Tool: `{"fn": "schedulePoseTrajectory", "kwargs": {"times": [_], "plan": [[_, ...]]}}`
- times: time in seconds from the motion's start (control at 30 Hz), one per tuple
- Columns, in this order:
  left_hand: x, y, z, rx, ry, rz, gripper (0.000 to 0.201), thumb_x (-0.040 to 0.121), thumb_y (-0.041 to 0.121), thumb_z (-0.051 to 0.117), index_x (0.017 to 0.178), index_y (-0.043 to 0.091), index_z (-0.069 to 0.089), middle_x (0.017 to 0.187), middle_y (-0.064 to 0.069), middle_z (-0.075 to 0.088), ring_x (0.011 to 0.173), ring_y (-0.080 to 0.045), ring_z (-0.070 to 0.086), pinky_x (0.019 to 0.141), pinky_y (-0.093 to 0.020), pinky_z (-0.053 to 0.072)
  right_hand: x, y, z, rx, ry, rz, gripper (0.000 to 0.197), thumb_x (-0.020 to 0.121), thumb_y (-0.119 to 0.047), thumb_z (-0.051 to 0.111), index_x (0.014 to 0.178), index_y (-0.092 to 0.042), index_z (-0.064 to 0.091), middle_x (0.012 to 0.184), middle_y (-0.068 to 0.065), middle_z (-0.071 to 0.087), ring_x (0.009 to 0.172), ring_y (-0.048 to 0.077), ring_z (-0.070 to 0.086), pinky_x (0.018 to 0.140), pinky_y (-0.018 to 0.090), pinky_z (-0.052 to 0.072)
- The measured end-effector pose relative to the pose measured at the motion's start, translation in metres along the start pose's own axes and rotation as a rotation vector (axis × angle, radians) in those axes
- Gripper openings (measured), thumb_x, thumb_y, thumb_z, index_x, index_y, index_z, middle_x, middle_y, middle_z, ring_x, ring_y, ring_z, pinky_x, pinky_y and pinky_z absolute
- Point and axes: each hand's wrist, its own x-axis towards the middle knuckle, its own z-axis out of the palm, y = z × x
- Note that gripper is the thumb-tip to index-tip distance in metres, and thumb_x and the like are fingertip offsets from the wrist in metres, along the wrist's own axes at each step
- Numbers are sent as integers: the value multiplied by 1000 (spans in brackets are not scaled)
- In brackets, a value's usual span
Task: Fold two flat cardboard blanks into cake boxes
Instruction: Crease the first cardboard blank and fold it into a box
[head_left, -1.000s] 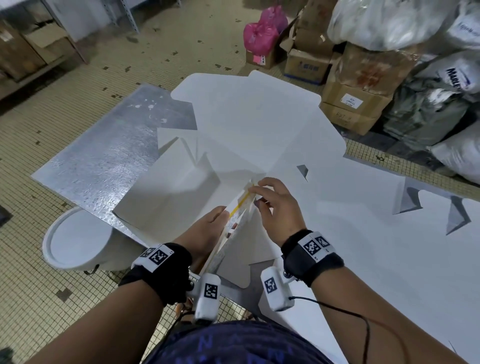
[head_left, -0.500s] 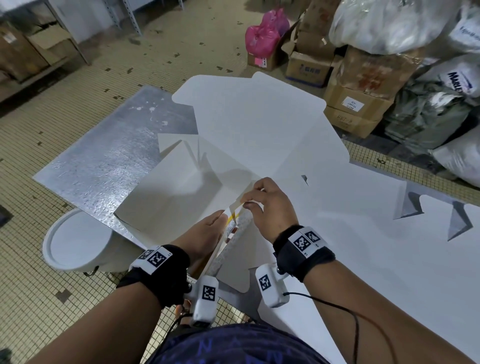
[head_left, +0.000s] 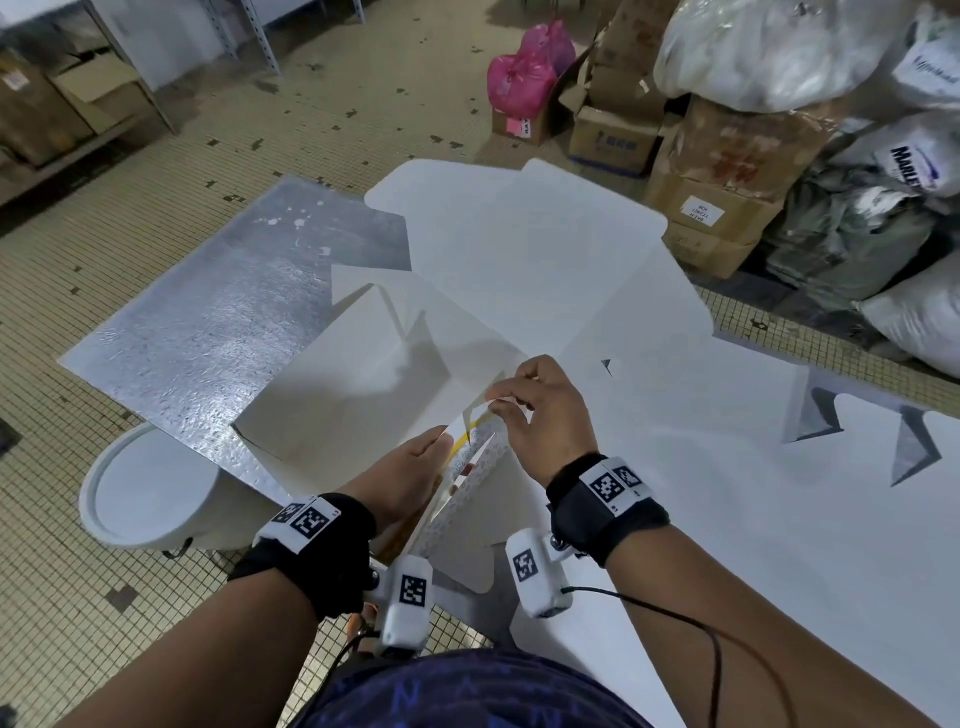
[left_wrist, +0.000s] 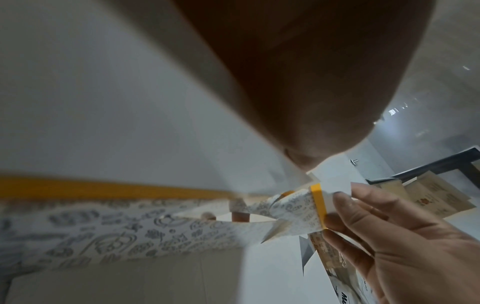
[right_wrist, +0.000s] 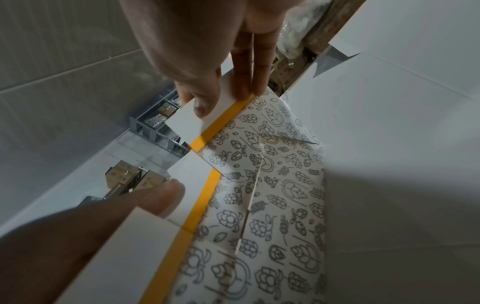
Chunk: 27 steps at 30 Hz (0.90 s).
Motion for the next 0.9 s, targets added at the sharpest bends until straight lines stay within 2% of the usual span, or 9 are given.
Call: {"fn": "schedulePoseTrajectory", "kwargs": {"times": [0.13,0.23,0.3,0.37,0.47,0.53,0.7,0.77,0.9], "plan": [[1,-1,1,30,1,9,40,106,43,26,111,17,57,106,2,60,97,-14,52,94,-32,40,-4,-1,3,13,-29,-38,17,87,-2,70,89,-17,78,91,-19,46,85,6,56,81,19,49],[2,2,1,26,-3,5,58,96,54,24,116,8,54,105,-19,59,90,-16,51,97,-45,43,-7,-1,3,-15,-59,-81,17,86,-3,71,90,-18,78,88,-21,45,85,6,55,79,19,48],[3,3,1,28,-4,1,57,93,56,24,108,9,53,96,-13,55,88,-15,47,93,-44,43,-7,-1,3,-34,-81,-89,17,86,-6,72,92,-20,79,87,-20,45,86,8,56,78,22,50],[4,3,2,29,12,-1,47,97,52,25,105,14,54,97,-5,54,90,-16,47,88,-36,40,-8,-1,4,-48,-105,-96,16,86,-7,72,94,-20,78,89,-18,47,88,9,57,79,24,51],[5,2,2,31,25,-7,45,103,46,28,111,13,58,109,-15,64,99,-28,56,96,-37,42,-9,0,4,-53,-119,-97,17,87,-7,71,98,-18,78,93,-15,50,89,9,57,82,21,48],[4,3,0,1,16,-11,50,97,53,29,113,17,59,115,-14,65,108,-29,58,101,-39,42,-9,1,3,-37,-115,-93,19,87,-4,70,99,-18,77,93,-17,51,88,6,56,82,17,46],[1,4,1,-1,15,24,42,101,50,33,108,19,61,99,-6,63,89,-14,52,100,-40,42,-11,4,1,29,-79,-79,24,90,2,62,101,-14,76,100,-7,61,92,14,62,85,24,51],[-1,7,0,-4,-17,43,47,94,58,35,104,21,61,93,1,61,88,-14,53,99,-42,43,-11,5,1,44,-48,-75,25,91,4,59,101,-12,75,102,-3,63,93,14,62,86,20,49],[-5,12,-2,-23,-49,48,62,80,74,41,113,28,65,110,6,70,106,-16,62,100,-40,45,-15,7,-1,33,8,-78,24,92,3,60,105,-11,75,112,-2,66,102,2,58,91,4,38]]}}
